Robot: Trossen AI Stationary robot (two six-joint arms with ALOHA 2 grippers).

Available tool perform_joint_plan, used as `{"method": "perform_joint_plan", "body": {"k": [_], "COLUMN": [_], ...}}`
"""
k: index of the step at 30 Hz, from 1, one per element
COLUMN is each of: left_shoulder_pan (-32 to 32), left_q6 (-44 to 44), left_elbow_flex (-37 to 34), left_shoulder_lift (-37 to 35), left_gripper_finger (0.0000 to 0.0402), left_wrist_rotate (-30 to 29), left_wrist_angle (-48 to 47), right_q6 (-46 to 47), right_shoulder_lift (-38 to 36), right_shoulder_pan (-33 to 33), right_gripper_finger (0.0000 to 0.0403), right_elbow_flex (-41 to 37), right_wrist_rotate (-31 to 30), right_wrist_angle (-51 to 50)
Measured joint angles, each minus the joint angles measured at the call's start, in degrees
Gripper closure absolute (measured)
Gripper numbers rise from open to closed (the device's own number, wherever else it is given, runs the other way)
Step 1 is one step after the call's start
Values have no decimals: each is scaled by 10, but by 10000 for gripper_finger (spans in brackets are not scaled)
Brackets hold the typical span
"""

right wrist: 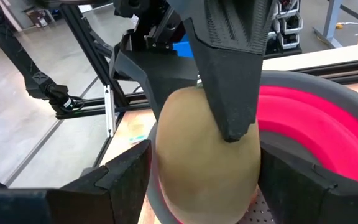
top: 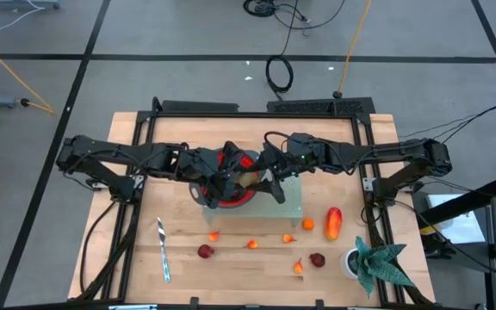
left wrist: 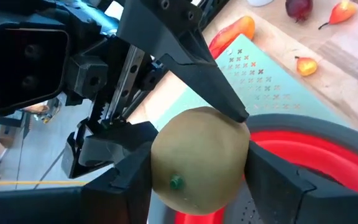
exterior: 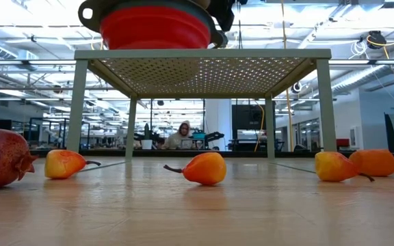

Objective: Pick & Place Fruit
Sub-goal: Put the kiwi fruit into the strainer

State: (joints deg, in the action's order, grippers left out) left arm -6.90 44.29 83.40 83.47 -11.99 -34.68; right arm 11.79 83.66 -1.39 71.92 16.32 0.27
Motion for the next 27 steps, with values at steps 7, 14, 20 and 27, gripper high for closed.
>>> {"method": "perform_joint_plan", "body": {"k": [7, 14, 20, 27], "left_shoulder_pan": [0, 2, 2, 2], "left_q6": [-12, -39, -83, -156], "left_elbow_flex": [0, -1, -1, -1], "left_shoulder_lift": [-23, -46, -61, -61], "left_gripper_finger": [199, 190, 196, 191], "left_wrist_rotate": [-29, -108, -135, -136], "left_wrist_angle": [-33, -91, -136, -167], "right_q6": [0, 1, -4, -38], "right_shoulder_lift": [0, 0, 0, -9], "right_shoulder_pan": [-17, -30, -31, -31], "right_gripper_finger": [141, 140, 140, 167], "right_elbow_flex": [0, 0, 0, -1], "right_wrist_rotate": [3, 12, 6, 5], "right_wrist_angle": [-10, -18, -21, -25]}}
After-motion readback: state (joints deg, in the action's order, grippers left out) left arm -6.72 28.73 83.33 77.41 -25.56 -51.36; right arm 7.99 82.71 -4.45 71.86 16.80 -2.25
